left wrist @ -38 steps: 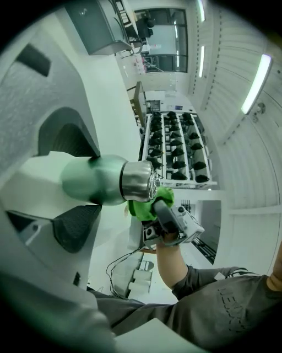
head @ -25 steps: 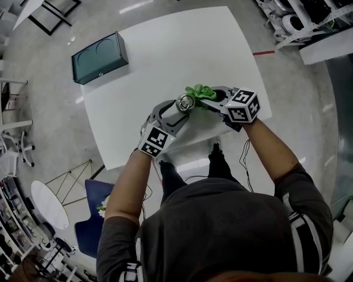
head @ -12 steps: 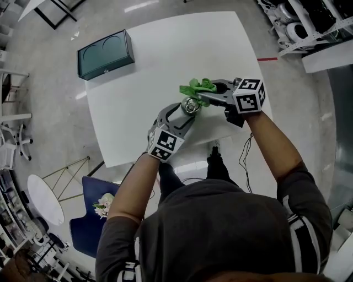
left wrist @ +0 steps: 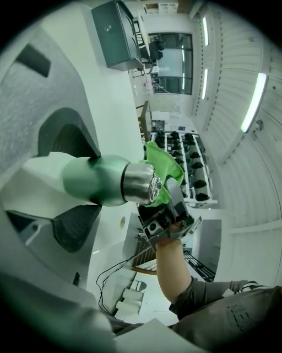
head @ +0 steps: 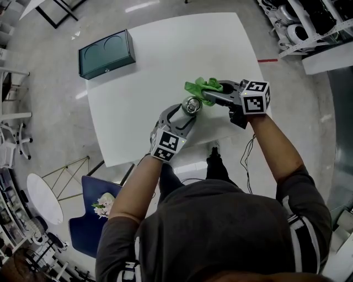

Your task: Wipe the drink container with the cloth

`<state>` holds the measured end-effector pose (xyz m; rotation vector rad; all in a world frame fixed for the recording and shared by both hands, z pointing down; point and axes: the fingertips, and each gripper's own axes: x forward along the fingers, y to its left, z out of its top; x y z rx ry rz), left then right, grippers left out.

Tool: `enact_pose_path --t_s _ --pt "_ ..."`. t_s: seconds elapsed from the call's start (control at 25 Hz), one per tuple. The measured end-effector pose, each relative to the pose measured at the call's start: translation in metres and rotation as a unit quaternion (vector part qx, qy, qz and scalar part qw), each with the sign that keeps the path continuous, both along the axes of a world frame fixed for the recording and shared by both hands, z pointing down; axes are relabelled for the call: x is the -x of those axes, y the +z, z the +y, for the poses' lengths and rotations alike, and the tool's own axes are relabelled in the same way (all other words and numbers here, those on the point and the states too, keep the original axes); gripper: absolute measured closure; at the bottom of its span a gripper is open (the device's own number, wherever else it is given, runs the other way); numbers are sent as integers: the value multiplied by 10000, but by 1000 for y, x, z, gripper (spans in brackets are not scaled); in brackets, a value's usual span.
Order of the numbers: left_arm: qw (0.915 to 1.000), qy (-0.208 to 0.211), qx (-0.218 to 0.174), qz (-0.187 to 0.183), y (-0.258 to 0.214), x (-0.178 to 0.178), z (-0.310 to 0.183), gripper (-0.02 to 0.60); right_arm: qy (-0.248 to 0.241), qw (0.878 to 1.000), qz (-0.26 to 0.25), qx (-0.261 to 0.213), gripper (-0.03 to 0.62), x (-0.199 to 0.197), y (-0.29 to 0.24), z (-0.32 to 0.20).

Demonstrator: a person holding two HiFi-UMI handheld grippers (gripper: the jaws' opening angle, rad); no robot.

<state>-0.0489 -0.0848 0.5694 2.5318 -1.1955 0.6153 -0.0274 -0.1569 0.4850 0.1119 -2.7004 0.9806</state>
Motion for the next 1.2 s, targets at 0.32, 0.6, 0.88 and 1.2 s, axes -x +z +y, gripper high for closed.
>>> enact_pose_path --t_s 0.32,0.6,0.88,1.2 --pt "9987 -491 84 -41 1 -2 2 318 -178 9991 18 382 516 13 10 7" --pt "9998 62 163 20 -2 -2 2 317 -76 9975 681 183 516 -1 48 6" --pt "9925 1028 -123 -643 -7 -6 -4 281 -50 9999 -87 -42 514 -3 -13 -1" --pt "9900 1051 -329 -884 -9 -8 -11 282 -1480 9712 707 -1729 514 32 -29 53"
